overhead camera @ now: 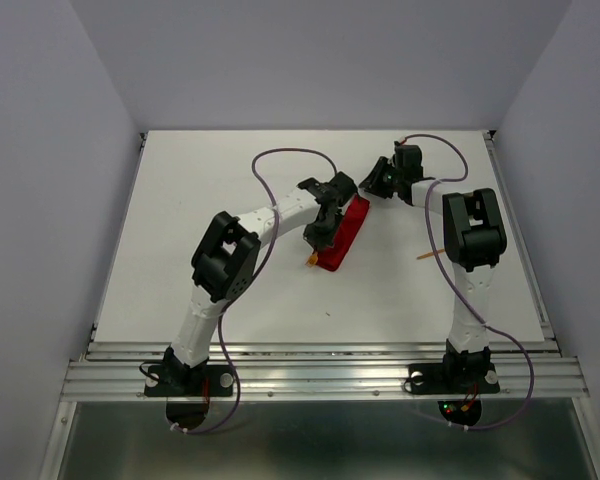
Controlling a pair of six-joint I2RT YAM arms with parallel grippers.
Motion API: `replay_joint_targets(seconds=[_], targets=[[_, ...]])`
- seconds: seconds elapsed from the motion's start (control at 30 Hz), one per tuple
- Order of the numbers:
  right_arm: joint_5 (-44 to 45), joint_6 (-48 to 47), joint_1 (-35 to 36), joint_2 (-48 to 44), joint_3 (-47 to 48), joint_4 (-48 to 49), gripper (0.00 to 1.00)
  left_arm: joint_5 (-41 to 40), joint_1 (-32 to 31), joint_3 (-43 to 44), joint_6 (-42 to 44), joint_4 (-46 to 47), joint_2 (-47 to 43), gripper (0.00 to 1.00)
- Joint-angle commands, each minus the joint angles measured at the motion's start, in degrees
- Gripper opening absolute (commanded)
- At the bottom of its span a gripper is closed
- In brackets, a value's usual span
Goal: Fold the napkin into a case and place the utensils inside
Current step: Insert the fork into the folded napkin.
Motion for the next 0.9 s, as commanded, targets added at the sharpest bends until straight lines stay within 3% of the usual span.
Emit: replay_joint_targets(seconds=[0.0, 0.37, 0.87], targets=[[-0.34, -0.12, 0.59, 0.97, -0.83, 0.5, 0.33, 0.11, 0.54, -1.28, -0.7, -0.43, -4.69, 0.0], [-0.52, -0.12, 0.59, 0.7, -1.54, 0.94, 0.33, 0.55, 0.63, -3.31, -0.61, 0.1, -5.13, 0.0], [-1.66, 0.23, 3.4, -0.61, -5.4, 3.04, 0.33, 1.43, 1.16, 1.79, -0.17, -0.61, -1.88, 0.0]])
